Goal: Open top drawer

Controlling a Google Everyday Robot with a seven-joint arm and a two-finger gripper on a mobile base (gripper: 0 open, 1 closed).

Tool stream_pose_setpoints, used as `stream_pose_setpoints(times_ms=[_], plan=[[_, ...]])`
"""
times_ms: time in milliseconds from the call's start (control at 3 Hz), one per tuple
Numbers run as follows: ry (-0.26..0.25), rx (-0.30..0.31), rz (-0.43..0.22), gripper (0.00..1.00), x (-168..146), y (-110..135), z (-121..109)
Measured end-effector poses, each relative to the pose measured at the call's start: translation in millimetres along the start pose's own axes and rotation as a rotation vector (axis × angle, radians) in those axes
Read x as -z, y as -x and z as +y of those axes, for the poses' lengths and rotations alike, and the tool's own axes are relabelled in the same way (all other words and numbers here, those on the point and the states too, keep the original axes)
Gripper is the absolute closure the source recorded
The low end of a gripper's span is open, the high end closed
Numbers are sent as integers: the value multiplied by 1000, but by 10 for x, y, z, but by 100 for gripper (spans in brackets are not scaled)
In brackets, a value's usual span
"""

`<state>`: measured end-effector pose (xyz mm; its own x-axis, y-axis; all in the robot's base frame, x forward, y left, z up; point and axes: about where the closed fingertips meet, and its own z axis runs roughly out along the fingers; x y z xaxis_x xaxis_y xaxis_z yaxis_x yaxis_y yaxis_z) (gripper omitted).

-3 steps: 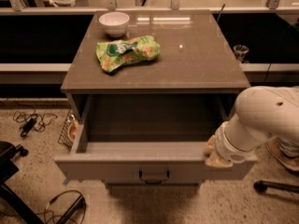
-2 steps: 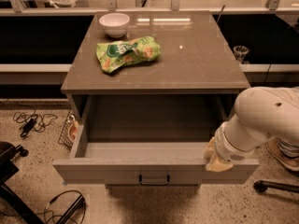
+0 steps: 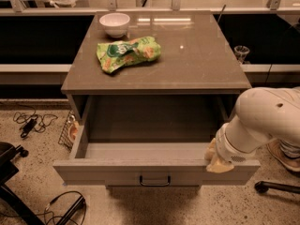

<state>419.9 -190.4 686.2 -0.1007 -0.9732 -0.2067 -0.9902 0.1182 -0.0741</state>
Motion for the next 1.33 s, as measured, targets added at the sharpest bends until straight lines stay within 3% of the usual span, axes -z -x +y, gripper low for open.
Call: stream_pose_setpoints(times_ms=[333,667,1000,1333], plan=[[0,2,1,31,4,4,6],[-1,3,2,7,6,7,10],[-2,6,3,0,20,10,7],[-23,21,68,0,253,40,-150]])
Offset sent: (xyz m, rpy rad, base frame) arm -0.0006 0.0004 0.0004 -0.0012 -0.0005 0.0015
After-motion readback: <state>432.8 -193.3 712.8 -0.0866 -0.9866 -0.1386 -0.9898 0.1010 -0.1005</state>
